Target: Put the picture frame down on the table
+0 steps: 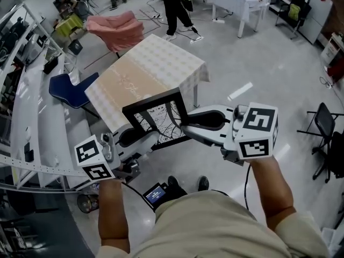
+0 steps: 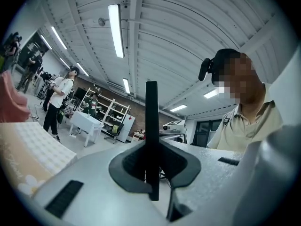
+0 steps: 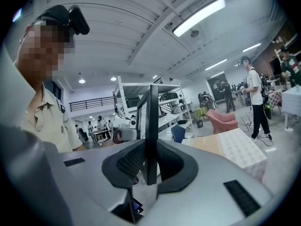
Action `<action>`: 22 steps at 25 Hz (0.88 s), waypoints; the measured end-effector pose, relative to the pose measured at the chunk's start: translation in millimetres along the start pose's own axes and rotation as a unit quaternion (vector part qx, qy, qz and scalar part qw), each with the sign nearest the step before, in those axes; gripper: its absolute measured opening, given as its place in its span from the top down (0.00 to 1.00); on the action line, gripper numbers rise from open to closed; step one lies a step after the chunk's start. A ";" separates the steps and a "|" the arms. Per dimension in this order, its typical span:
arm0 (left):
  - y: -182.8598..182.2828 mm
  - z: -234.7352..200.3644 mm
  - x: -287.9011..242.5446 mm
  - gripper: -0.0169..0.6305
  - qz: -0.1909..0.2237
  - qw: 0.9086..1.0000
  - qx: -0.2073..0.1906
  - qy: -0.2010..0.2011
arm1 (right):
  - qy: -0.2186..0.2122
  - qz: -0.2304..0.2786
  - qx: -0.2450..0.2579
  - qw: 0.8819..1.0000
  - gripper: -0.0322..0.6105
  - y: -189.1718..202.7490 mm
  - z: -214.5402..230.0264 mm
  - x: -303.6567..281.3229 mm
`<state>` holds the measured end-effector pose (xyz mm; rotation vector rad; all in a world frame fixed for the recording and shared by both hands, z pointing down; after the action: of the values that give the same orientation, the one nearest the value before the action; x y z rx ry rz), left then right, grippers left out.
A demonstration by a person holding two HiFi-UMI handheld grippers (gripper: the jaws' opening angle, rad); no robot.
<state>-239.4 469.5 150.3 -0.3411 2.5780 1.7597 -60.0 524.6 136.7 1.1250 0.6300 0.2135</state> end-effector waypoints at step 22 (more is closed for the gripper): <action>-46.8 -162.9 65.8 0.90 -0.017 0.996 -0.005 0.087 | 0.088 0.017 -0.031 0.995 0.84 -67.3 85.5 -109.8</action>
<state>-275.6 291.6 159.7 -0.5604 2.6592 1.8089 -110.1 378.4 140.6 1.0645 0.7563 0.3633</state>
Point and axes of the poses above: the fingertips, and each gripper's own axes: x backward along the fingers, z to its right, y out of its underside, the point moved 7 cm from there along x, backward along the fingers, and after that the axes turned 12 degrees about -z, right-handed, at the moved point
